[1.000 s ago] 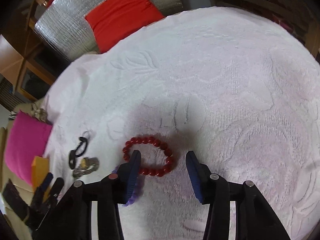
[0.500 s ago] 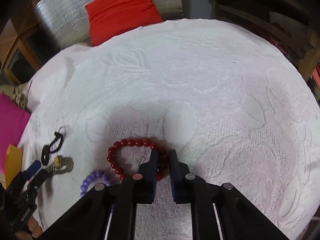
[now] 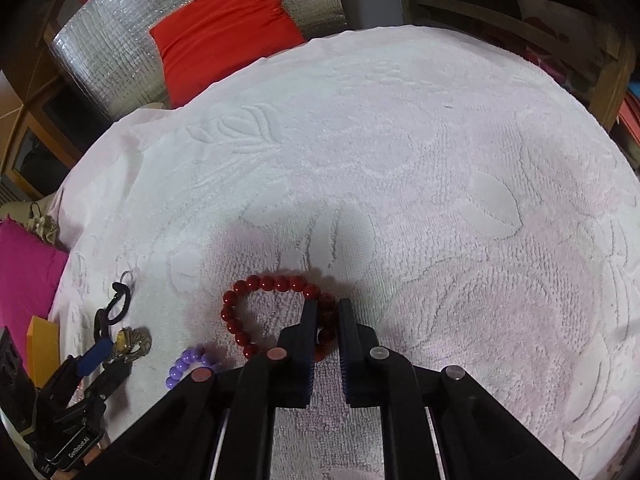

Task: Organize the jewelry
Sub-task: 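Grasp the red bead bracelet with the right tool while the left tool grasps the silver watch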

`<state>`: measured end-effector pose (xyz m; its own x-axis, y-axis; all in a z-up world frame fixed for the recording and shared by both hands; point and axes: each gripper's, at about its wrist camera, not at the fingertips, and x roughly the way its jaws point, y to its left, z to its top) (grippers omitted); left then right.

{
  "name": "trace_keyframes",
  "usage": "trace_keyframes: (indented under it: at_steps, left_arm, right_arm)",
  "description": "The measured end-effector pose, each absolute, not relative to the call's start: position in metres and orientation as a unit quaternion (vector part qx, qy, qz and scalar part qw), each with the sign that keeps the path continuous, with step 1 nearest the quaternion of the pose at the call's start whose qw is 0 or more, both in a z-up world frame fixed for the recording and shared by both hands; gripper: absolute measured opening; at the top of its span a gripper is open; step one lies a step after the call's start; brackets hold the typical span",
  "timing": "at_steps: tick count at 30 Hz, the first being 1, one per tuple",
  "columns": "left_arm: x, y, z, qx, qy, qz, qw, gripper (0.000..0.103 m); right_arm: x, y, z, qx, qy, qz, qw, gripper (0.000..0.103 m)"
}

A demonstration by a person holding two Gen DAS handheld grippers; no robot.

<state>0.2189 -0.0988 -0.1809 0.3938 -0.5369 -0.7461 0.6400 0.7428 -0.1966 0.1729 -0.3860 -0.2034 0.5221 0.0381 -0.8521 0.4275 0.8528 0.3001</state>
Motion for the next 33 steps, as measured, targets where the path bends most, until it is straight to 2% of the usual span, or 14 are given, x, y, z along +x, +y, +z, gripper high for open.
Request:
trace_keyframes:
  at_steps: [1, 2, 4, 9, 10, 11, 12, 13, 17, 18, 19, 22, 28, 33]
  left_arm:
    - [0.216, -0.099, -0.18, 0.061, 0.423, -0.361, 0.829, 0.051]
    - [0.214, -0.099, -0.18, 0.061, 0.426, -0.368, 0.824, 0.039]
    - [0.207, -0.1, -0.18, 0.056, 0.435, -0.382, 0.813, 0.022]
    - [0.188, -0.11, -0.175, 0.115, 0.419, -0.376, 0.818, 0.021]
    - [0.187, -0.11, -0.175, 0.119, 0.418, -0.369, 0.822, 0.031]
    - [0.188, -0.11, -0.175, 0.12, 0.419, -0.358, 0.826, 0.053]
    - [0.189, -0.11, -0.175, 0.119, 0.418, -0.346, 0.831, 0.063]
    - [0.189, -0.11, -0.174, 0.113, 0.414, -0.344, 0.835, 0.07]
    - [0.183, -0.12, -0.175, 0.116, 0.414, -0.369, 0.824, 0.069]
    - [0.183, -0.123, -0.178, 0.122, 0.419, -0.366, 0.822, 0.065]
    - [0.183, -0.126, -0.182, 0.127, 0.426, -0.359, 0.821, 0.056]
    - [0.186, -0.123, -0.178, 0.11, 0.426, -0.363, 0.821, 0.014]
    - [0.189, -0.112, -0.169, 0.056, 0.436, -0.37, 0.818, 0.014]
    - [0.185, -0.093, -0.145, 0.005, 0.412, -0.379, 0.829, 0.014]
  right_arm:
    - [0.173, -0.386, -0.203, 0.246, 0.475, -0.117, 0.837, 0.011]
    - [0.173, -0.386, -0.203, 0.247, 0.475, -0.118, 0.836, 0.011]
    - [0.173, -0.385, -0.203, 0.249, 0.476, -0.119, 0.835, 0.011]
    - [0.172, -0.387, -0.204, 0.257, 0.476, -0.117, 0.833, 0.011]
    - [0.172, -0.387, -0.204, 0.258, 0.476, -0.117, 0.833, 0.011]
    - [0.172, -0.387, -0.204, 0.257, 0.476, -0.116, 0.833, 0.011]
    - [0.172, -0.387, -0.204, 0.255, 0.476, -0.115, 0.834, 0.011]
    - [0.173, -0.387, -0.205, 0.254, 0.475, -0.115, 0.834, 0.012]
    - [0.174, -0.385, -0.205, 0.245, 0.474, -0.11, 0.839, 0.012]
    - [0.174, -0.385, -0.205, 0.243, 0.473, -0.109, 0.84, 0.012]
    - [0.174, -0.385, -0.205, 0.24, 0.472, -0.108, 0.842, 0.012]
    - [0.177, -0.377, -0.203, 0.207, 0.47, -0.104, 0.852, 0.011]
    - [0.169, -0.368, -0.184, 0.198, 0.433, -0.091, 0.875, 0.011]
    - [0.159, -0.364, -0.163, 0.216, 0.384, -0.067, 0.895, 0.011]
